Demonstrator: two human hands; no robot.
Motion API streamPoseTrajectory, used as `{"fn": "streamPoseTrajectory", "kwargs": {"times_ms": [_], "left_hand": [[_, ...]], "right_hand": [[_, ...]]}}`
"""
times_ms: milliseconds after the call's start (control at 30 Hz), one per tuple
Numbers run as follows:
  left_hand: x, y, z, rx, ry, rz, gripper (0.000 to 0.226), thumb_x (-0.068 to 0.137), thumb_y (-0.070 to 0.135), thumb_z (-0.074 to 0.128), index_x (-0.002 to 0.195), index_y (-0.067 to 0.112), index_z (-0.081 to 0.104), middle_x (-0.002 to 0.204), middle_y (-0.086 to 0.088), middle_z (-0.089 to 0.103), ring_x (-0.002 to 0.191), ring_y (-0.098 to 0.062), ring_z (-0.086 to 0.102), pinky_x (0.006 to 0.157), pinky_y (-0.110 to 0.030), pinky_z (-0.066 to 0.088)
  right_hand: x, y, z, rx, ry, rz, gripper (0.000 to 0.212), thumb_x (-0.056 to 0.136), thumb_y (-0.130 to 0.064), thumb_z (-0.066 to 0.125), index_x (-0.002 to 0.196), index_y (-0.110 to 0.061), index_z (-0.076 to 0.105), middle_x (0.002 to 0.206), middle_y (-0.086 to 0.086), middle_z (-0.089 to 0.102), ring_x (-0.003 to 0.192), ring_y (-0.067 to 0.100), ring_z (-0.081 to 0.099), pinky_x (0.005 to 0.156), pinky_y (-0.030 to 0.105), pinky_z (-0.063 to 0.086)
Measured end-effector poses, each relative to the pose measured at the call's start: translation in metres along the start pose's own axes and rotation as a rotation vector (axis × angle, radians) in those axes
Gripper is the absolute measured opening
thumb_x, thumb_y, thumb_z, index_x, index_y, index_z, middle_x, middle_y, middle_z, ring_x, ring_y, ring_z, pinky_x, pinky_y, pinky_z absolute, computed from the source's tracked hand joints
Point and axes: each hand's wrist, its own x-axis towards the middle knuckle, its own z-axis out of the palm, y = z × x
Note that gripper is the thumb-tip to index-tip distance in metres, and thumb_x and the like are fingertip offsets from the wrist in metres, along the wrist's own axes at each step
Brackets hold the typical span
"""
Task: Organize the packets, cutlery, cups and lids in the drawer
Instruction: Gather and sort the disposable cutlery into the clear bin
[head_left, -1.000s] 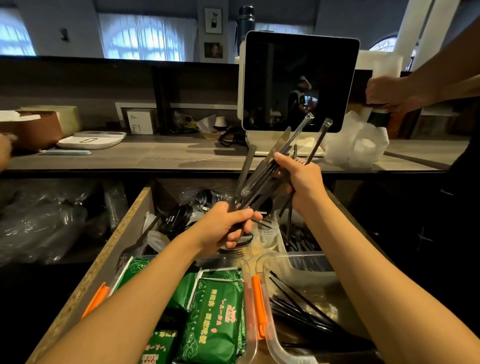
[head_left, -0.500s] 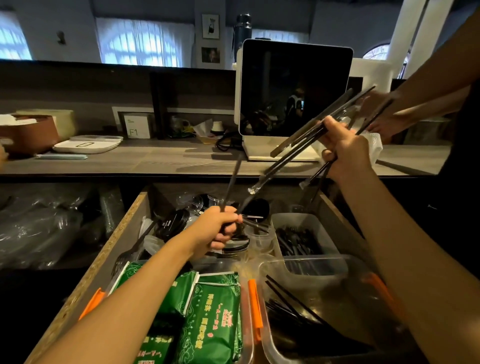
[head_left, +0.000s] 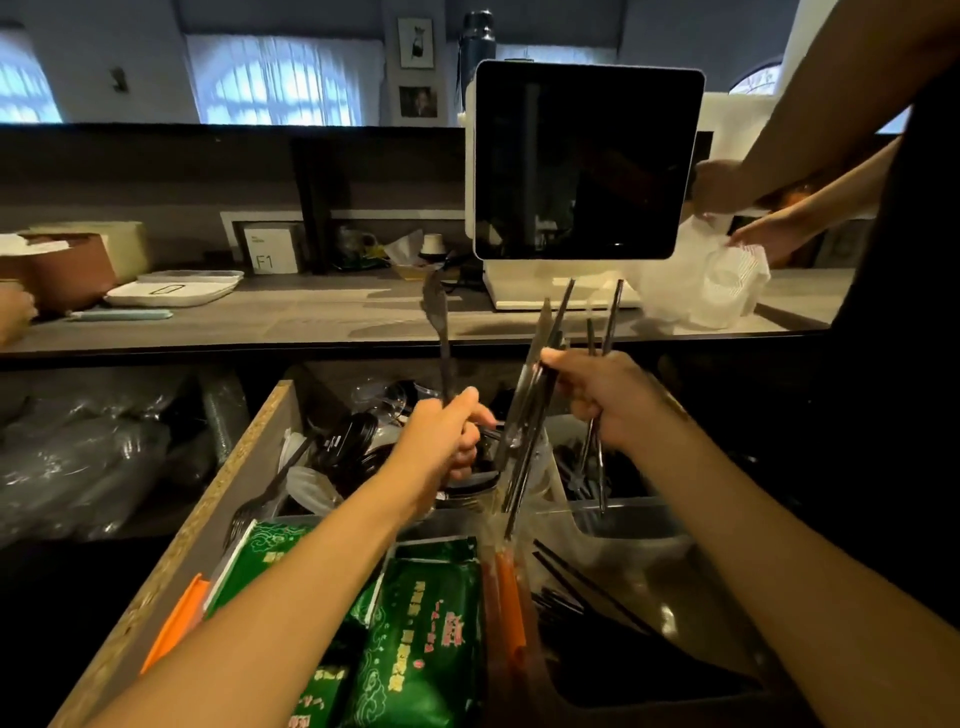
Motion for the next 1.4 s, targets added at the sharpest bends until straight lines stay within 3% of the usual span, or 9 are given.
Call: {"fn": "streamPoseTrajectory", "kwargs": {"times_ms": [333,467,700,833,967,1100,1200,1300,1400], "left_hand": [[-0.021,0.004,0.016,0.034,-0.09,0.003,0.022,0.101,0.024,0.057,0.093,0.007,0.067,0.053,0.005,0.055,0.039,-0.006,0.045,0.035,-0.017,0.028],[-0.017,0.001,0.011,-0.02,0.048,0.036,0.029,0.102,0.026,0.056,0.09,0.004,0.07,0.06,0.0,0.047,0.046,-0.008,0.046,0.036,-0.017,0.034],[-0.016,0.0,0.01,-0.052,0.1,0.056,0.03,0.103,0.027,0.054,0.094,0.004,0.07,0.05,0.006,0.042,0.038,-0.004,0.038,0.034,-0.016,0.027],[-0.017,0.001,0.012,-0.096,0.059,0.061,0.03,0.105,0.026,0.049,0.086,0.007,0.063,0.045,0.008,0.035,0.038,-0.006,0.03,0.034,-0.019,0.021],[-0.016,0.0,0.017,-0.191,0.084,0.018,0.031,0.107,0.023,0.043,0.079,0.013,0.053,0.059,0.0,0.05,0.052,-0.014,0.049,0.042,-0.023,0.042],[-0.015,-0.002,0.021,-0.335,0.093,-0.017,0.03,0.108,0.019,0.04,0.083,0.008,0.053,0.089,-0.014,0.069,0.081,-0.024,0.068,0.08,-0.038,0.059],[-0.011,-0.004,0.022,-0.474,0.094,-0.074,0.022,0.109,0.021,0.04,0.102,0.004,0.05,0.106,-0.025,0.069,0.081,-0.027,0.071,0.077,-0.04,0.061],[-0.006,-0.009,0.019,-0.727,0.086,-0.149,0.036,0.109,0.024,0.039,0.13,-0.004,0.045,0.097,-0.026,0.071,0.075,-0.028,0.076,0.064,-0.037,0.064],[0.0,-0.01,0.008,-0.871,0.167,-0.236,0.031,0.108,0.028,0.039,0.113,0.001,0.053,0.085,-0.023,0.075,0.071,-0.028,0.075,0.081,-0.03,0.055]], "right_hand": [[-0.003,0.015,0.0,-0.037,0.032,0.015,0.026,0.087,-0.014,0.071,0.105,0.003,0.064,0.092,0.015,0.074,0.057,0.011,0.064,0.035,0.015,0.03],[-0.003,0.007,-0.018,0.07,0.087,0.037,0.006,0.092,-0.012,0.063,0.09,-0.006,0.066,0.079,0.008,0.071,0.044,0.004,0.058,0.033,0.013,0.025],[-0.015,-0.001,-0.022,-0.036,0.0,0.057,0.025,0.101,-0.019,0.047,0.089,-0.009,0.066,0.047,-0.003,0.05,0.039,0.008,0.046,0.041,0.019,0.039],[-0.022,-0.001,-0.012,0.161,-0.065,0.008,0.022,0.103,-0.018,0.043,0.098,-0.009,0.062,0.047,0.0,0.046,0.048,0.016,0.059,0.063,0.032,0.057],[-0.018,-0.002,-0.01,0.392,-0.122,0.014,0.015,0.103,-0.02,0.042,0.096,-0.014,0.054,0.055,-0.002,0.049,0.038,0.007,0.041,0.033,0.018,0.033],[-0.014,-0.017,-0.003,0.544,-0.157,-0.052,0.03,0.098,-0.028,0.048,0.07,-0.02,0.044,0.045,-0.008,0.03,0.035,0.005,0.021,0.033,0.019,0.018],[-0.015,-0.032,0.009,0.708,-0.144,-0.132,0.044,0.097,-0.032,0.052,0.057,-0.021,0.037,0.043,-0.008,0.024,0.036,0.007,0.019,0.035,0.021,0.016],[-0.014,-0.034,0.026,0.777,-0.132,-0.174,0.047,0.097,-0.029,0.053,0.054,-0.02,0.035,0.043,-0.007,0.025,0.037,0.007,0.019,0.036,0.021,0.016],[-0.015,-0.022,0.044,0.744,-0.114,-0.16,0.045,0.097,-0.025,0.052,0.056,-0.019,0.033,0.043,-0.007,0.024,0.037,0.008,0.019,0.036,0.022,0.018]]}}
